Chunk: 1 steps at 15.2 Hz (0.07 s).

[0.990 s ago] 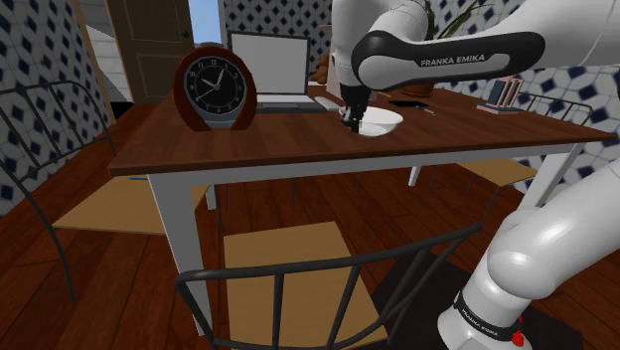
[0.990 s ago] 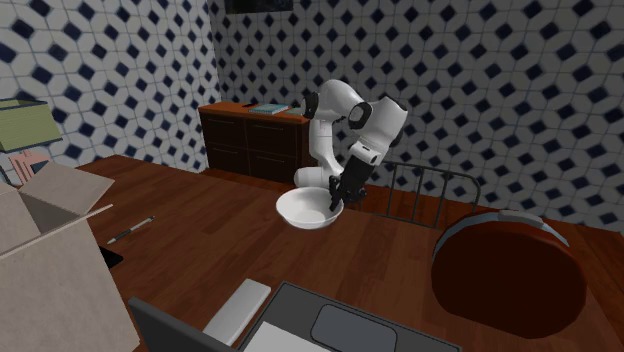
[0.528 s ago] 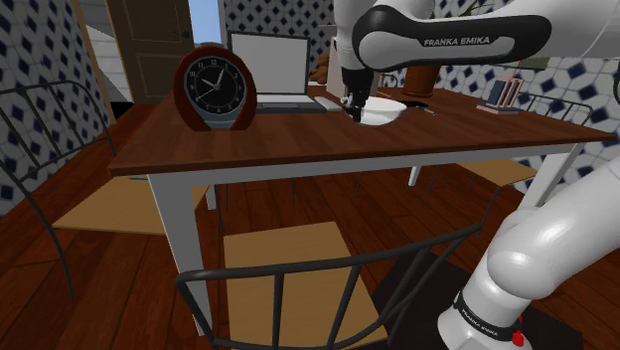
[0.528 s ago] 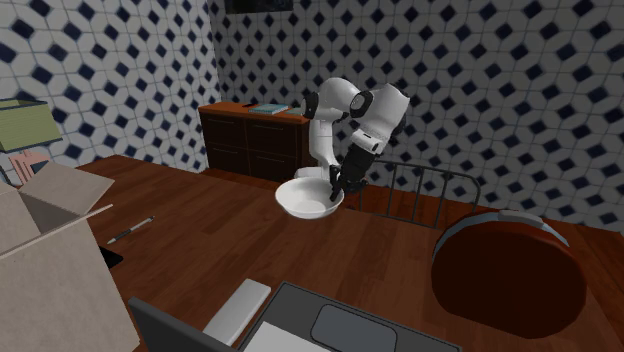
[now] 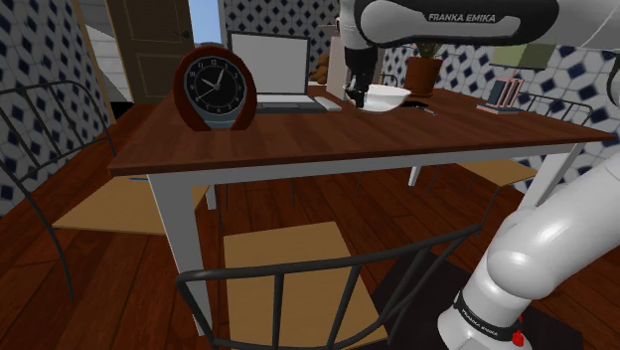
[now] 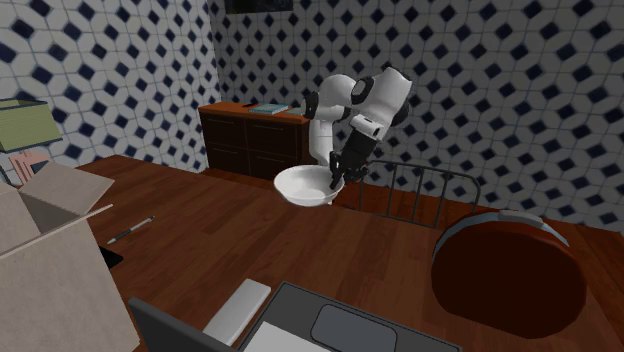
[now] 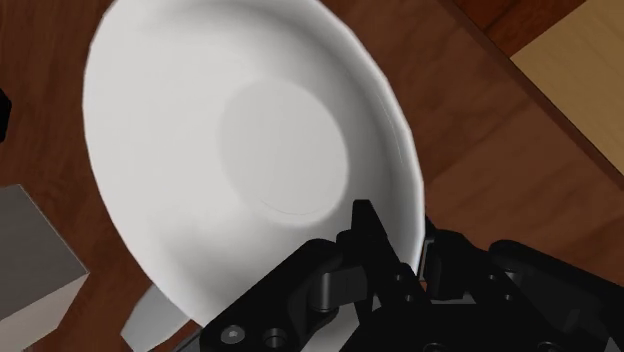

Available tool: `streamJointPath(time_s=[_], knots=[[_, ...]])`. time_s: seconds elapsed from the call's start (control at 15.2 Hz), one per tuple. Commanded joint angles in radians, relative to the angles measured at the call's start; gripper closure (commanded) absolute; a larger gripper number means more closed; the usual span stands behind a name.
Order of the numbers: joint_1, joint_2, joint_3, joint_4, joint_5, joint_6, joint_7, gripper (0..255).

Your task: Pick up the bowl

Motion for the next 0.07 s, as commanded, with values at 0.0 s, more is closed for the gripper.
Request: streamJointPath(time_s=[0.0], knots=[[0.0,0.005,0.002,0.013,-0.001,-0.009,-0.001,255]])
